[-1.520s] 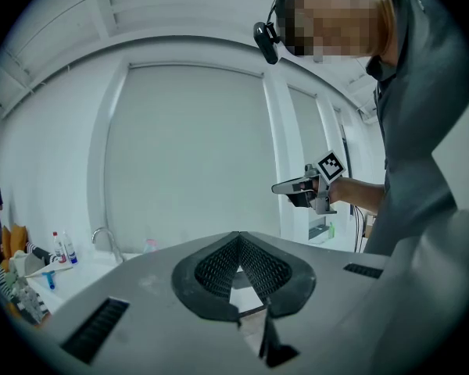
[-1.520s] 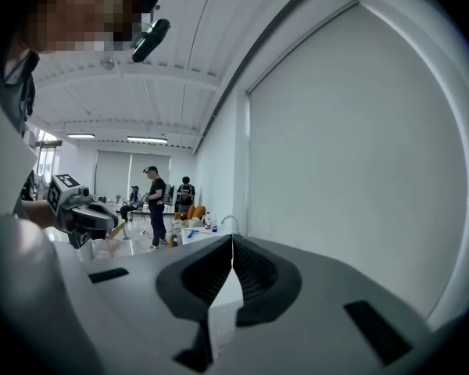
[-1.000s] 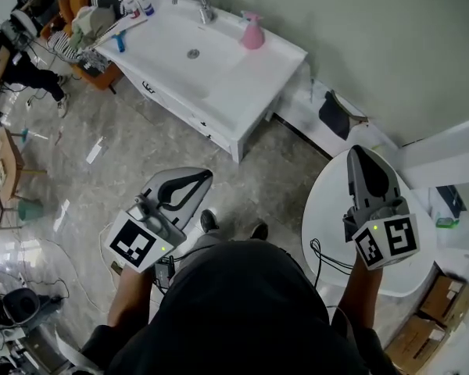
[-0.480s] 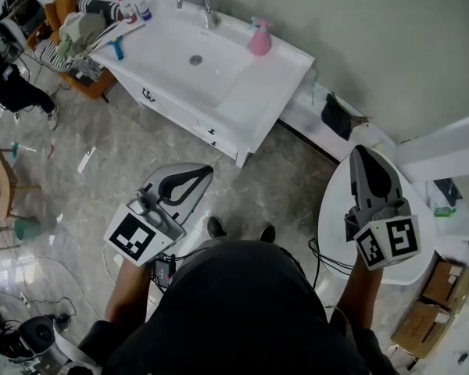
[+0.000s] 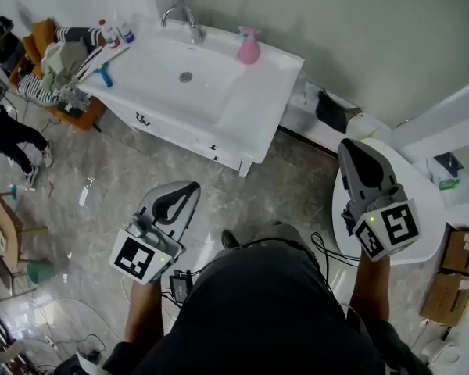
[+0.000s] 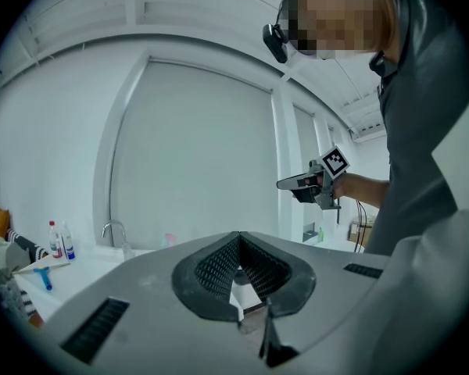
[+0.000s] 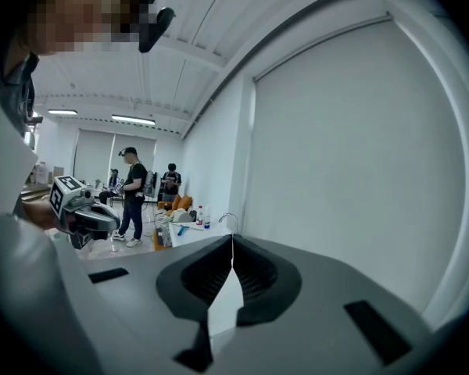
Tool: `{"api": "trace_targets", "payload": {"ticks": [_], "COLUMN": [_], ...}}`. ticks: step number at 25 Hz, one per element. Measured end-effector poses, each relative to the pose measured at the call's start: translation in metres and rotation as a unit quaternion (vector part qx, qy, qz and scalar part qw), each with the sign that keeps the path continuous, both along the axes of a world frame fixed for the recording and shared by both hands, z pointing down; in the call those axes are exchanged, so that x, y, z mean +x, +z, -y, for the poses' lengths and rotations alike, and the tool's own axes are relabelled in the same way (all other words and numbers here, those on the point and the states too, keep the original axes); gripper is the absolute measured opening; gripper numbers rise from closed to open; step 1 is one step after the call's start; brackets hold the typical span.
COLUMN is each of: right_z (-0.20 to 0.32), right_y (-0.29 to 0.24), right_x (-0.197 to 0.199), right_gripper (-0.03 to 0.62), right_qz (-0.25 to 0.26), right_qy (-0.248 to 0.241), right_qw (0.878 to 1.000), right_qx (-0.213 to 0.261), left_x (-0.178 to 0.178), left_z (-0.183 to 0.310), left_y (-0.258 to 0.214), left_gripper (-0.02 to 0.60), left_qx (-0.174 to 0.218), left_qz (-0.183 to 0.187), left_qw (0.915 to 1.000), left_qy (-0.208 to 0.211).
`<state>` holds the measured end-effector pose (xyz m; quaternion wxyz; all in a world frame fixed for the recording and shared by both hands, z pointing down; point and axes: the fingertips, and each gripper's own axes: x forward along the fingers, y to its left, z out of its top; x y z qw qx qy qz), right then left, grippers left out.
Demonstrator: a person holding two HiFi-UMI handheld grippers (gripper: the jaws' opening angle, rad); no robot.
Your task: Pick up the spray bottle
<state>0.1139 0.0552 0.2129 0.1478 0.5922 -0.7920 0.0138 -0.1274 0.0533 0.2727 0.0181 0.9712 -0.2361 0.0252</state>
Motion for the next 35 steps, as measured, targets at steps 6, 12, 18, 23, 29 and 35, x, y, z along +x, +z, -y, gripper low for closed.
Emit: {"api": "trace_targets", "payload": {"ticks": [6,12,18,23,29,35], "right_z": [0.024,0.05,0.058,0.1,0.121,0.14], "right_y": [-0.011,-0.013,0.045,0.023,0.028,0.032], "right_x": [0.023,0.036,0.075,0.097,0.126,0.127], "right_gripper": [0.009,0.009,0.009,0.009,0.009,0.009], "right_qz": [-0.009,0.016,0.022,0.033,0.047,0.029], "right_qy": [-0.016,-0.032,-0.06,-0.076,-0.079,-0.09], "right_qw": [1.0,0.999,0.998,0.997,0.995,0.995], "right_qx": [-0.013,0.017,-0.021,-0.006,-0.026,-0.028], "left_x": [0.021,0.035,0.071,0.1,0.126,0.135], "left_z": [0.014,0.026,0.019,0.056,0.071,0.082], "left_y": [0.014,-0.01,0.035,0.011,0.004,0.003], "left_gripper": [0.003,0.003,0.003,0.003,0.003,0.003], "left_qx": [-0.068,-0.041,-0.021,-0.022,-0.027,-0.023], "left_qz": [0.002,0.001,0.03,0.046,0.083,0.03], "left_qw": [0.9973,0.9979,0.997,0.9959,0.9936,0.9951], "left_qy": [-0.03,-0.05,-0.068,-0.075,-0.071,-0.091]}}
